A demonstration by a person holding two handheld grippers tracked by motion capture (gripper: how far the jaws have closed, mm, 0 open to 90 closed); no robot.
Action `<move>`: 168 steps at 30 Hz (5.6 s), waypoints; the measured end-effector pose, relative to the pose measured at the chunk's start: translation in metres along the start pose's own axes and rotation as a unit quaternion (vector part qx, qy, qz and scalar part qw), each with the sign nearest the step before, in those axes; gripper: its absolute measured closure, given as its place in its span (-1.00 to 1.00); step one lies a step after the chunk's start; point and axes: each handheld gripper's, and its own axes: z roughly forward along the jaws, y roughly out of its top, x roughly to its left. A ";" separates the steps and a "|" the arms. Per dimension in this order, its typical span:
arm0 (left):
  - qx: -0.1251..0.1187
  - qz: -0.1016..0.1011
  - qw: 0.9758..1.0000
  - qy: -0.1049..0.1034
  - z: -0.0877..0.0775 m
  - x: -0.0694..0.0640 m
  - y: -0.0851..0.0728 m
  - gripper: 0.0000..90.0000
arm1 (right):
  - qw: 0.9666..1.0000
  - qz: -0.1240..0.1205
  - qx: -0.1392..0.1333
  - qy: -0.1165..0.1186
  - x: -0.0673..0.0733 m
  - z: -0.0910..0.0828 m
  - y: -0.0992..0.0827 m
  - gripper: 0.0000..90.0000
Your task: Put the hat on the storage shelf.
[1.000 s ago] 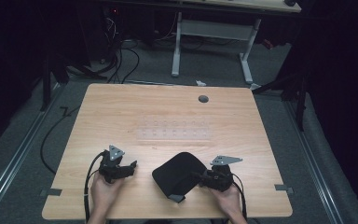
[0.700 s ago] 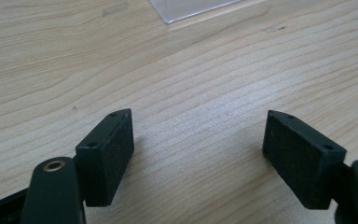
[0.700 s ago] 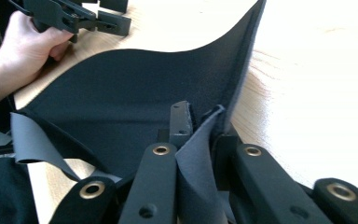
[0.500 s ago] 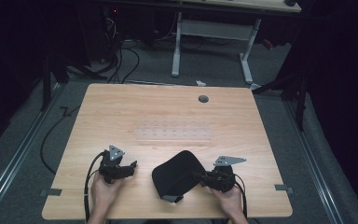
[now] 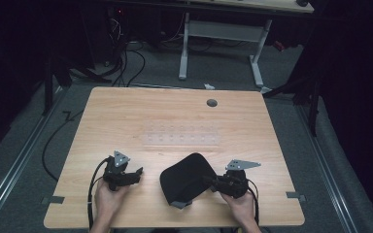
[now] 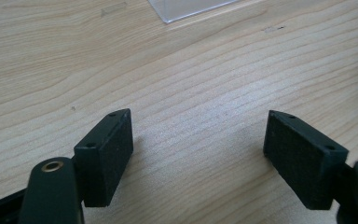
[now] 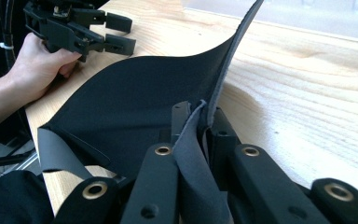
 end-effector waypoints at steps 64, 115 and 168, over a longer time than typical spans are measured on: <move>-0.002 0.120 0.972 -0.201 -0.044 -0.103 -0.004 -0.36 | 0.999 0.045 0.004 -0.025 0.003 -0.009 0.044 0.87; 0.062 0.113 0.947 -0.293 -0.067 -0.128 0.012 0.91 | 0.996 0.044 -0.081 0.013 0.012 -0.022 0.055 0.20; 0.026 -0.006 0.968 -0.249 -0.077 -0.082 0.049 0.90 | 0.956 0.014 0.027 -0.292 -0.058 0.004 -0.017 -0.17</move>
